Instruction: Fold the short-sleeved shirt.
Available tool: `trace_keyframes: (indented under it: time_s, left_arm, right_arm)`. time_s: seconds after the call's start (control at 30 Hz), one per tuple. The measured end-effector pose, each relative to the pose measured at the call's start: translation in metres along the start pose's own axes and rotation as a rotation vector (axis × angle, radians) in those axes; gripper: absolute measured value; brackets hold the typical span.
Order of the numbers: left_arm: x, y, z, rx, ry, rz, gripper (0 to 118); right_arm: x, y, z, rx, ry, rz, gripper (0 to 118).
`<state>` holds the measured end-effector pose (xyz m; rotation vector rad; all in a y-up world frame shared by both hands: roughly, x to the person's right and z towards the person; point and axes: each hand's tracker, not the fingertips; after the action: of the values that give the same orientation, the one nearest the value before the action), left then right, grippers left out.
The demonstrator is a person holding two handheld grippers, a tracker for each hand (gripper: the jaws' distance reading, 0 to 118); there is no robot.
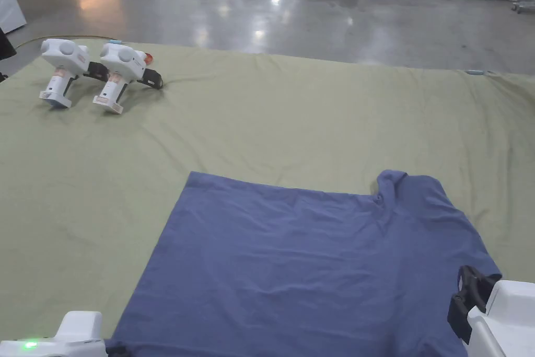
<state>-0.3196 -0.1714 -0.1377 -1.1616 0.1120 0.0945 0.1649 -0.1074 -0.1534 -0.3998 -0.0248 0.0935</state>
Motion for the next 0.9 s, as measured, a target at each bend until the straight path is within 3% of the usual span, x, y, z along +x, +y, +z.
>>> trace_keyframes:
  time_s: [0.13,0.2,0.27,0.3,0.37,0.4,0.57,0.77,0.9]
  left_arm:
    - [0.005,0.000,0.008,0.005,-0.055,-0.068,4]
    - [0.002,0.001,0.011,0.007,-0.081,-0.045,3]
    - [0.005,0.000,0.014,0.010,-0.073,-0.049,3]
    - [0.006,0.000,0.016,0.014,-0.072,-0.053,3]
    - [0.007,-0.002,0.020,0.022,-0.070,-0.058,3]
    - [0.007,-0.002,0.021,0.025,-0.070,-0.060,3]
    - [0.001,-0.002,0.021,0.034,-0.083,-0.053,3]
    - [0.003,-0.001,0.020,0.036,-0.079,-0.053,3]
    - [0.001,-0.002,0.017,0.039,-0.082,-0.040,3]
  right_arm:
    - [0.017,-0.007,0.008,-0.049,-0.040,-0.006,1]
    - [0.029,-0.010,0.015,-0.089,-0.079,0.009,9]
    - [0.044,-0.015,0.023,-0.164,-0.129,0.025,48]
    - [0.052,-0.017,0.026,-0.211,-0.131,0.015,59]
    - [0.068,-0.022,0.033,-0.323,-0.158,-0.015,64]
    - [0.076,-0.027,0.037,-0.360,-0.161,-0.036,73]
    - [0.099,-0.058,0.047,-0.559,-0.146,-0.063,74]
    - [0.086,-0.093,0.034,-0.684,-0.063,-0.066,72]
    - [0.073,-0.106,0.015,-0.743,-0.028,-0.078,39]
